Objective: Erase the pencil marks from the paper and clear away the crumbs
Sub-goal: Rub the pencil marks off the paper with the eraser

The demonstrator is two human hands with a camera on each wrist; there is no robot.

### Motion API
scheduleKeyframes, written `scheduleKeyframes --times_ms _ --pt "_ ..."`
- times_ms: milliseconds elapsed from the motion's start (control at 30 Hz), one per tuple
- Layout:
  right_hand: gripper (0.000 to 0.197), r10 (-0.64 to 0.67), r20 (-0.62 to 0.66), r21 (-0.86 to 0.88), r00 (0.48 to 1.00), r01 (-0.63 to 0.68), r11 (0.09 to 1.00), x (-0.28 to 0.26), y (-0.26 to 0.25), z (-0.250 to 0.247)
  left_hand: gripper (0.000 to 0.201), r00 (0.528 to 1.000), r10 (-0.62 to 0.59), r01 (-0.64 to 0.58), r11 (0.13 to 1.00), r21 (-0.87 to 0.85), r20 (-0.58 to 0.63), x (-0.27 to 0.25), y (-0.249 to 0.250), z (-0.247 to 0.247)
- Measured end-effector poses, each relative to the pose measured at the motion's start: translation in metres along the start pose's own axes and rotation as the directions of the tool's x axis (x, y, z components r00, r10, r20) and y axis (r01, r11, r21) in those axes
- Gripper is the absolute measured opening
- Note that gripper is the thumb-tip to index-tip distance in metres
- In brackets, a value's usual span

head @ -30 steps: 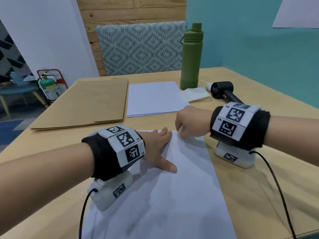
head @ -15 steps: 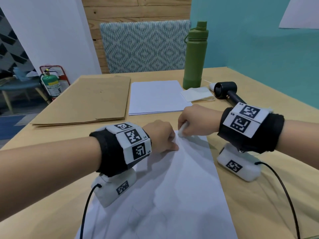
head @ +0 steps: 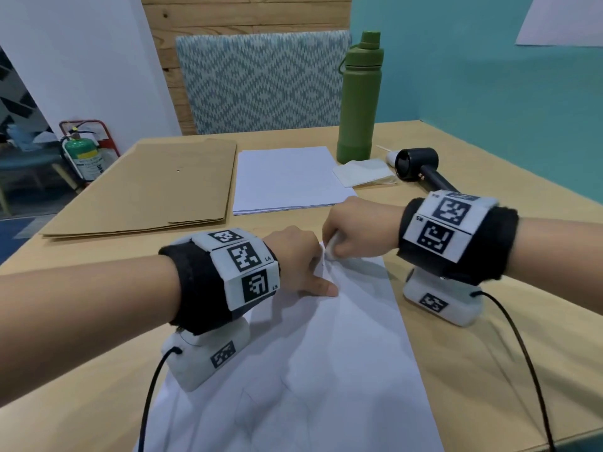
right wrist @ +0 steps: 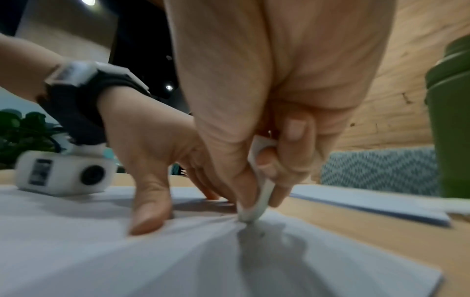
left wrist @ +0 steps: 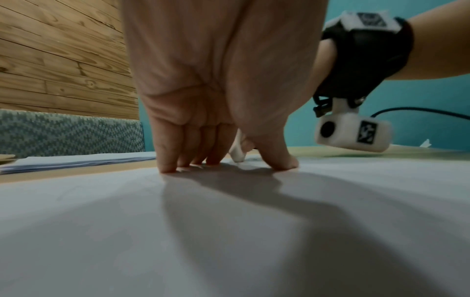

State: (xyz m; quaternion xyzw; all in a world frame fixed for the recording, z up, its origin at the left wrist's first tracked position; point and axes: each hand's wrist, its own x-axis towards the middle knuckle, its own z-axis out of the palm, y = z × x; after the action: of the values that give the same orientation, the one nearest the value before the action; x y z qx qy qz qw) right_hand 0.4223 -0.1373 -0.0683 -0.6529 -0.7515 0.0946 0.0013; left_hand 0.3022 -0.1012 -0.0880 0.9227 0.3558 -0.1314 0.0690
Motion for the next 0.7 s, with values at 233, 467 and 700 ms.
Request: scheduleKeyframes --times_ms 233,467,700 --pt "0.024 -0.078 0.181 -0.008 0.980 0.081 0.997 -0.019 -0.001 -0.004 0.061 0.998 0.030 -0.030 1.000 -0.002 0.057 -0.002 -0.003 0.002" --pt "0.018 -0.065 0.093 0.001 0.994 0.065 0.998 -0.007 0.002 0.001 0.077 0.992 0.037 -0.042 0.998 0.038 0.121 -0.007 -0.002 0.003" --pt "0.021 -0.025 0.079 -0.013 0.997 0.026 1.000 -0.003 0.003 -0.002 0.100 0.988 0.039 -0.050 0.996 0.070 0.151 -0.009 -0.003 0.004"
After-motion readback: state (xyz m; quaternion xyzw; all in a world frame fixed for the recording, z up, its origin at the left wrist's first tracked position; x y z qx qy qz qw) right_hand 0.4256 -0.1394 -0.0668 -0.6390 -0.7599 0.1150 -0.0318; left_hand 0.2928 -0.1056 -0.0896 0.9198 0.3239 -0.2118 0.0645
